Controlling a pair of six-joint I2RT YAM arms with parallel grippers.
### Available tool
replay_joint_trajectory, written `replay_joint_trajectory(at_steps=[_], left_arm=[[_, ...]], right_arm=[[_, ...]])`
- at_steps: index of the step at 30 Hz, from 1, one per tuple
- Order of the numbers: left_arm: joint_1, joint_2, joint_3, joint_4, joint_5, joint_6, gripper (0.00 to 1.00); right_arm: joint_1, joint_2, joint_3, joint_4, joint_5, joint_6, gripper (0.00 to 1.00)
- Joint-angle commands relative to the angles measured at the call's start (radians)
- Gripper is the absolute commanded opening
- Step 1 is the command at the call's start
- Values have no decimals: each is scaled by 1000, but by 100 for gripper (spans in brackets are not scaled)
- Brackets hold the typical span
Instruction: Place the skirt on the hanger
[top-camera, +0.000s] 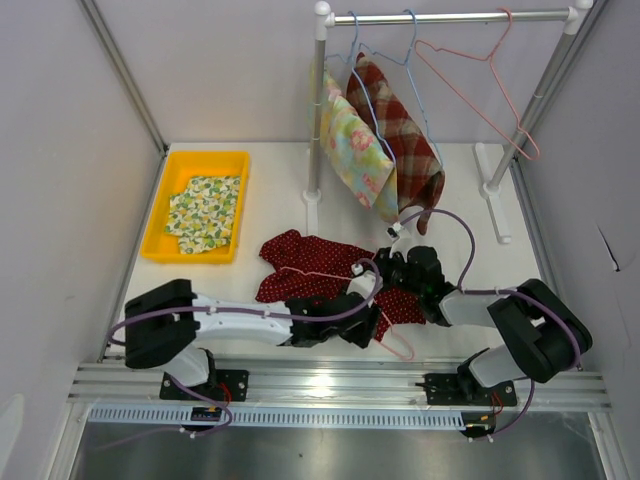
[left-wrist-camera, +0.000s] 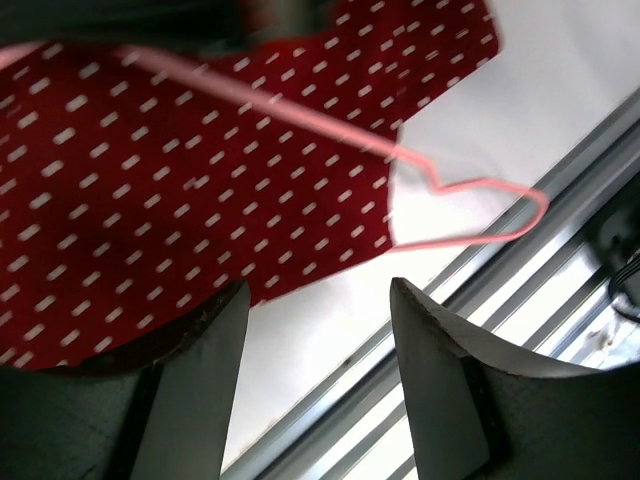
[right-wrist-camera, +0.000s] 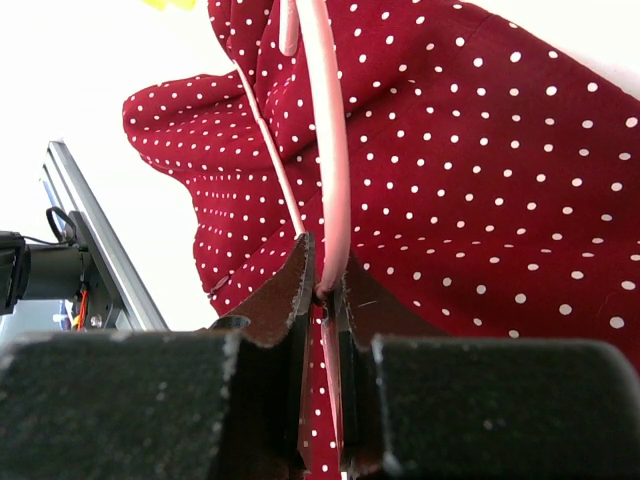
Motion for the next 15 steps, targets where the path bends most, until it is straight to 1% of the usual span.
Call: replay_joint_trajectory(at_steps=[1, 4, 9, 10, 15], left_arm=[[-36, 55, 68, 159, -93, 12, 64], [-48, 106, 82, 195, -109, 18, 64], [-69, 186, 134, 155, -146, 31, 63], [-73, 196, 154, 124, -153, 25, 63], [-82, 264, 180, 84, -173, 15, 60]], right_arm=[[-6, 25, 10, -25, 10, -33, 0], [-6, 29, 10, -25, 8, -31, 0], [-17, 36, 14, -22, -5, -25, 0], [-21, 39, 16, -22, -12, -25, 0], [-24, 59, 25, -18, -19, -20, 0]])
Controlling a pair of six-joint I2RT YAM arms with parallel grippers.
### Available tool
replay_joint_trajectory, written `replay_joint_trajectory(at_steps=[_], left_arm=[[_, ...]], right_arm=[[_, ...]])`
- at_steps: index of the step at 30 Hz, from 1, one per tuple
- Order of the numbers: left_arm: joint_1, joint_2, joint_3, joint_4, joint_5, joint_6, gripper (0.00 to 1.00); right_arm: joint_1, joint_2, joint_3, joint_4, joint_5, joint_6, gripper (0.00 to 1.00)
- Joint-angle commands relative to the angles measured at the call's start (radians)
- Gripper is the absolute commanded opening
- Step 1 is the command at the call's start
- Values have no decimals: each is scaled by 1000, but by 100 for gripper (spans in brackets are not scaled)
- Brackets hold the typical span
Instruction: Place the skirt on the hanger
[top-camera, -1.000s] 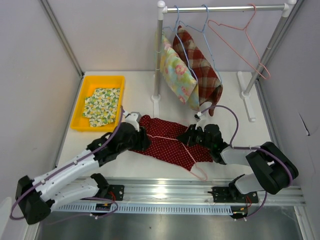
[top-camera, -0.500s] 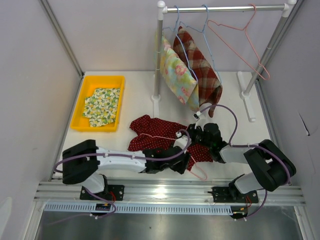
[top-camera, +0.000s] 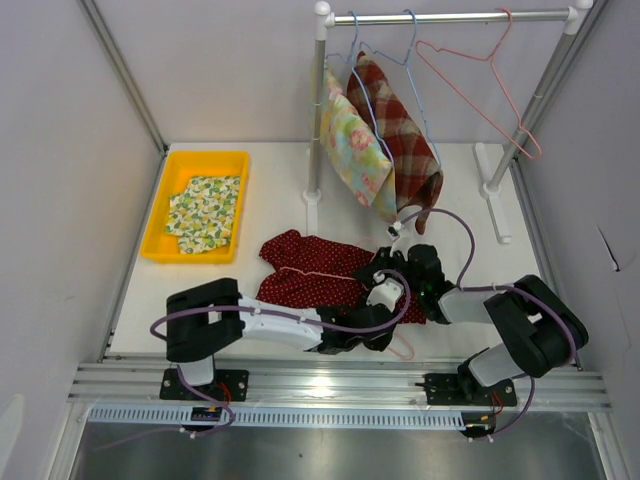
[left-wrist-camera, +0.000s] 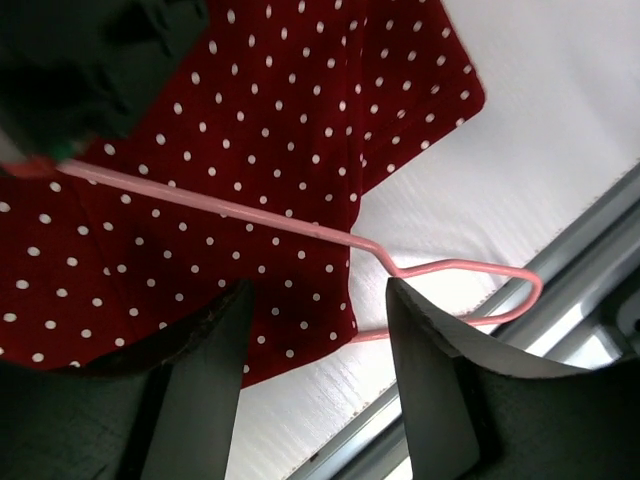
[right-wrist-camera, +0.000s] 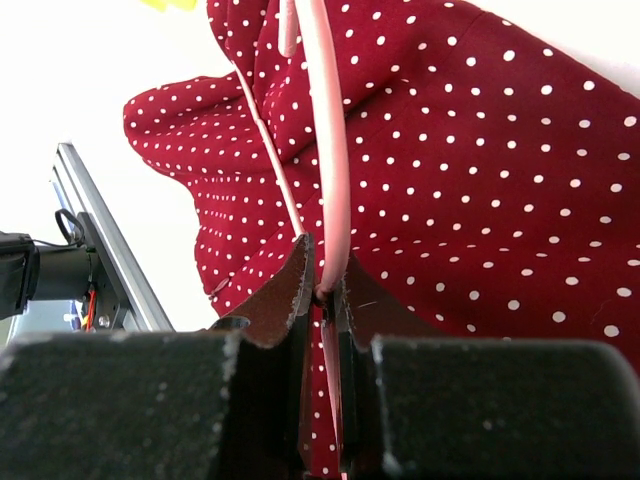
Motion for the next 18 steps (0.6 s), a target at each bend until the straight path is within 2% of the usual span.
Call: replay_joint_trajectory(at_steps=[1, 7, 9, 10, 13, 18], left_arm=[[-12, 40, 65, -31, -53, 0, 58], [-30, 73, 88, -119, -96, -12, 44], [-30, 76, 87, -130, -96, -12, 29], [-32, 73, 88, -136, -100, -9, 18], [-32, 32, 97, -165, -108, 3, 2], [-32, -53, 163, -289, -88, 48, 0]], right_arm=[[-7, 31, 17, -27, 12, -36, 0], [-8, 55, 17, -4, 5, -27, 0], [-8, 63, 19, 3, 2, -24, 0], [-10, 64, 19, 4, 2, -23, 0], [-11, 64, 23, 3, 2, -24, 0], [-11, 40, 42, -26, -8, -30, 0]])
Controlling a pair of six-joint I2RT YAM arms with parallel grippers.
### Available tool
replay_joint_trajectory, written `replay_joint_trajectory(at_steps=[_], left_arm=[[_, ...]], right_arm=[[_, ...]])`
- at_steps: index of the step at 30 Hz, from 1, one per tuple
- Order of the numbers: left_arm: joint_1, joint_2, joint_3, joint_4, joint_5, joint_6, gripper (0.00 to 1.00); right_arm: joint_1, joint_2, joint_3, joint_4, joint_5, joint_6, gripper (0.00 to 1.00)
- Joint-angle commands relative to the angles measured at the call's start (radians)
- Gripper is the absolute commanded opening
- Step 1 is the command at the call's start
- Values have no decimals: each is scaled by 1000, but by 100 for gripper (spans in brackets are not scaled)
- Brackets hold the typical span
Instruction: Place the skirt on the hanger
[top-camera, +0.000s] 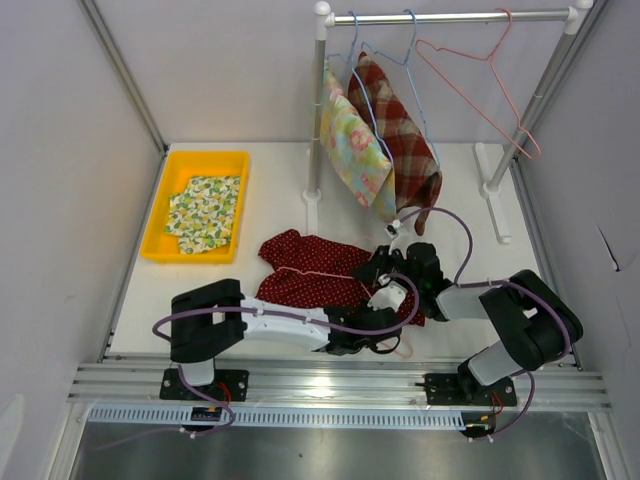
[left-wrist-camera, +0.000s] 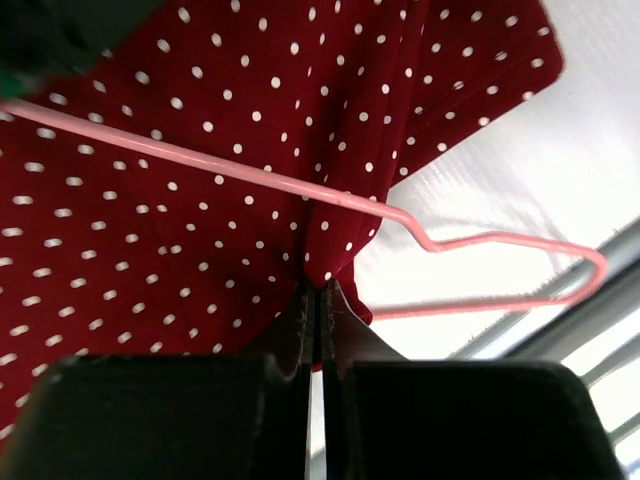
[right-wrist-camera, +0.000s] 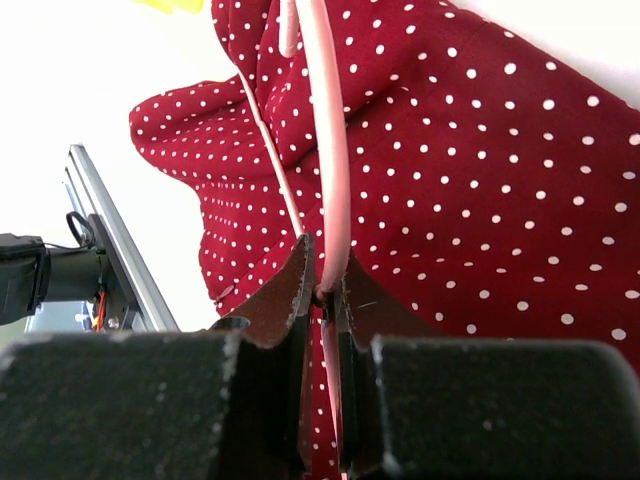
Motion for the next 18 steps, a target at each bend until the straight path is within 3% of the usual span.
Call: replay_joint_trajectory(at_steps=[1, 9, 18], left_arm=[[-6, -106, 118, -149, 2, 40, 0], [-11, -175, 153, -271, 183, 10, 0], [-75, -244, 6, -267, 230, -73, 0]], right_arm=[[-3, -23, 28, -62, 24, -54, 0], [-3, -103, 76, -177, 45, -96, 0], [-17, -137, 138, -242, 11, -94, 0]])
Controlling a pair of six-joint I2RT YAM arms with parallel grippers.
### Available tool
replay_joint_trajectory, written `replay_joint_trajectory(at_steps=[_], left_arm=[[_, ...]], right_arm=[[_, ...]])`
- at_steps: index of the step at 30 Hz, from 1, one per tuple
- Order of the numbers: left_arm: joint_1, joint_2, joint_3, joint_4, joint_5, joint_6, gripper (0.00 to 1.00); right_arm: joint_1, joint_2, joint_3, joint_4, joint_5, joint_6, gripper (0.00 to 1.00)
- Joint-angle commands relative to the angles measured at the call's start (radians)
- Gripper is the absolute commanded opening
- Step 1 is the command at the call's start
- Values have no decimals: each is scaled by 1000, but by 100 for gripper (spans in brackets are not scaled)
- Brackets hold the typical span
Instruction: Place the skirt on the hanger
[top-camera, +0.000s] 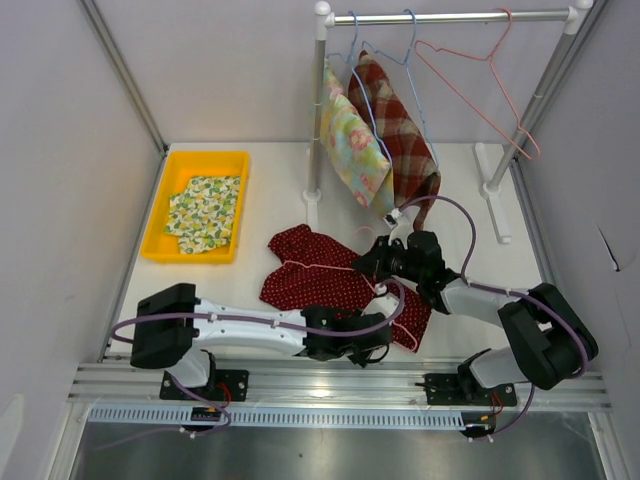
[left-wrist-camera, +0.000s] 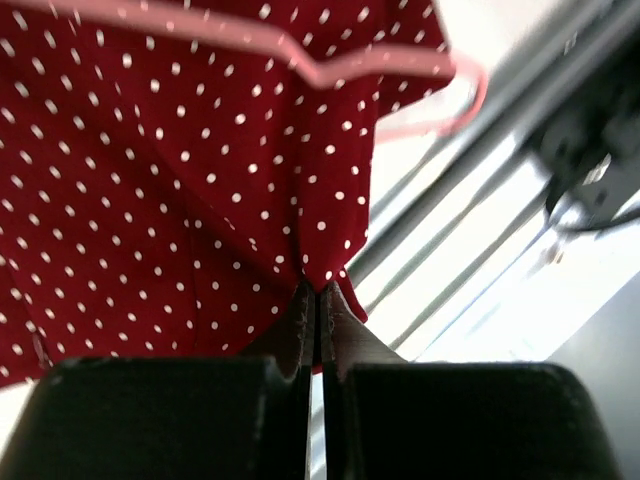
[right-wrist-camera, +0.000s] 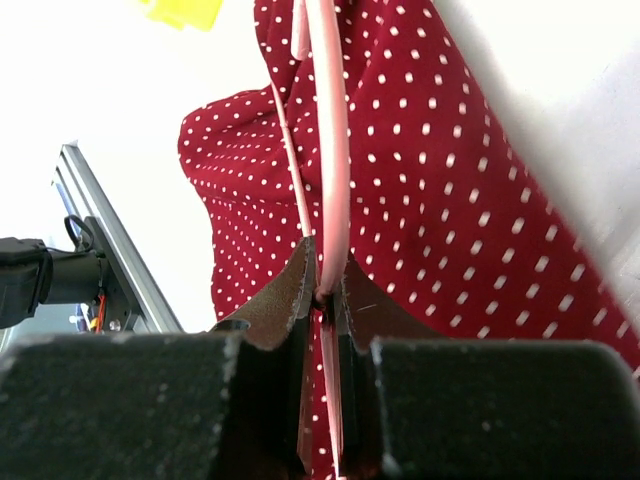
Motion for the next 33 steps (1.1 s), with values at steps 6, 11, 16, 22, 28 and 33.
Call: replay_joint_trajectory(at_steps=[6, 11, 16, 22, 28, 33], left_arm=[[-81, -92, -82, 29, 78, -92, 0], [-104, -125, -109, 48, 103, -119, 0], [-106, -157, -181, 102, 133, -164, 0], [-106, -214, -226, 102, 97, -197, 21], [-93, -341, -257, 44, -70, -285, 54], [8, -503, -349, 76, -170, -363, 45]], right_arm=[[-16, -53, 21, -5, 47, -22, 0], [-36, -62, -14, 53, 85, -10, 0], [-85, -87, -63, 122, 71, 22, 0], [-88, -81, -56, 113, 39, 1, 0], [-86, -104, -79, 116, 34, 0, 0], [-83, -113, -88, 115, 38, -2, 0]])
